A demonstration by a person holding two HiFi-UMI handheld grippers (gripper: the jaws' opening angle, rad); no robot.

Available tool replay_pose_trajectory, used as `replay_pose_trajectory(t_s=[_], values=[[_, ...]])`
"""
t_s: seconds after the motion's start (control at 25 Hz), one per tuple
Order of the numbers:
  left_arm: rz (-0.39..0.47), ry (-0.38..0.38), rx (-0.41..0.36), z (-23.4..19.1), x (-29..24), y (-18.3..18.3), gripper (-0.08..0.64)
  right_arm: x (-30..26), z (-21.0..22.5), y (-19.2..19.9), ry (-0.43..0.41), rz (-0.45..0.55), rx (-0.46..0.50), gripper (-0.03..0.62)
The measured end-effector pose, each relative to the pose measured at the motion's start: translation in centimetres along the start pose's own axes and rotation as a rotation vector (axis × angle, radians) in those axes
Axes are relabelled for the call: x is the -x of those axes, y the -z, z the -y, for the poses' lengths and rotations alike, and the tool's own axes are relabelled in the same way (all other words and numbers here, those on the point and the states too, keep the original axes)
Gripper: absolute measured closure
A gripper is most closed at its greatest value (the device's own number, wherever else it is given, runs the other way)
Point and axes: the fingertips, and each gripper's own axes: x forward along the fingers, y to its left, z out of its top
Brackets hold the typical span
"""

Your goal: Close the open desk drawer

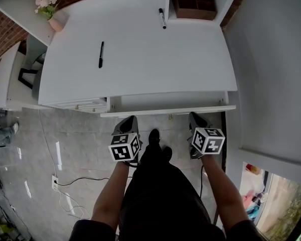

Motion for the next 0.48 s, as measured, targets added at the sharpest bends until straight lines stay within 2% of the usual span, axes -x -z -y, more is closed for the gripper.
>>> replay_pose_trajectory(t_s=[0.48], values=[[-0.004,0.010,-0.009,-1.2,-3.5,-3.6,0.551,-3.6,0.6,-3.6,0.025,0.022,0.009,0.588]])
